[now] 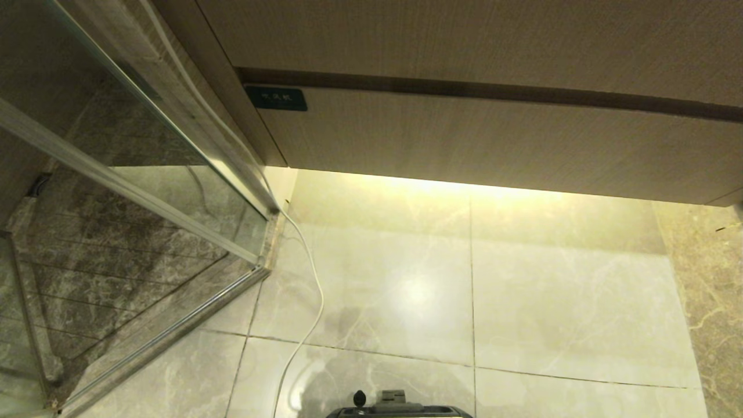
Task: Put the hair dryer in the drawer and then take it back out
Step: Pull open the drawer
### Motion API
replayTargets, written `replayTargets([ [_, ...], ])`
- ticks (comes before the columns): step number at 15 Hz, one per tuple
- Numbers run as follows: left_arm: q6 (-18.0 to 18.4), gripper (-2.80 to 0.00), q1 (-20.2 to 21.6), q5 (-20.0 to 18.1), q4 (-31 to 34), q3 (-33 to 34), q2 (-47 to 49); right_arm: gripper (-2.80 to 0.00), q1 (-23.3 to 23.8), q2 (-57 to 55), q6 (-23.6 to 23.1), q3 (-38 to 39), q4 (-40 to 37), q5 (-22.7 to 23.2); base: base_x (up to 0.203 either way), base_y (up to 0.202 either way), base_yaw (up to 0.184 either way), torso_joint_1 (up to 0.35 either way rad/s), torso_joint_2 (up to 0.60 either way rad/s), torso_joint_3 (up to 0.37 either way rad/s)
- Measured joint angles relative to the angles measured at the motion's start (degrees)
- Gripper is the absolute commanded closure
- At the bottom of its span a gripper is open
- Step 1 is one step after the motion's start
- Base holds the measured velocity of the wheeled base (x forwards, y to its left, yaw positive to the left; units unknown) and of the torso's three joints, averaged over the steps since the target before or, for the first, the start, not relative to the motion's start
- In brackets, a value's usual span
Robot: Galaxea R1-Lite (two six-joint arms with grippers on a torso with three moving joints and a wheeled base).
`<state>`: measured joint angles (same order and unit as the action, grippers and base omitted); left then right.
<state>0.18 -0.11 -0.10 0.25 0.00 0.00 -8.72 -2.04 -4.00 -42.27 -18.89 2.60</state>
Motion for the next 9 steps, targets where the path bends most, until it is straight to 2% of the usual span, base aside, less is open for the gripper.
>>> replayTargets([
  [2, 0.0, 0.00, 0.0, 0.0, 0.0, 0.0, 0.0, 0.00, 0.1, -6.1, 1.2, -18.0, -13.2, 0.5, 0.000, 0.000, 0.000, 0.000, 0.00, 0.000],
  [4, 0.0, 0.00, 0.0, 0.0, 0.0, 0.0, 0.0, 0.00, 0.1, -15.3, 2.0, -30.9, -27.1, 2.2, 0.000, 0.000, 0.000, 0.000, 0.00, 0.000],
  [7, 0.0, 0.00, 0.0, 0.0, 0.0, 0.0, 0.0, 0.00, -1.6, -29.4, 1.2, -40.5, -40.3, 7.4, 0.000, 0.000, 0.000, 0.000, 0.00, 0.000],
  [9, 0.0, 0.00, 0.0, 0.0, 0.0, 0.0, 0.0, 0.00, -3.3, -37.8, -1.7, -42.7, -42.8, 10.7, 0.000, 0.000, 0.000, 0.000, 0.00, 0.000],
])
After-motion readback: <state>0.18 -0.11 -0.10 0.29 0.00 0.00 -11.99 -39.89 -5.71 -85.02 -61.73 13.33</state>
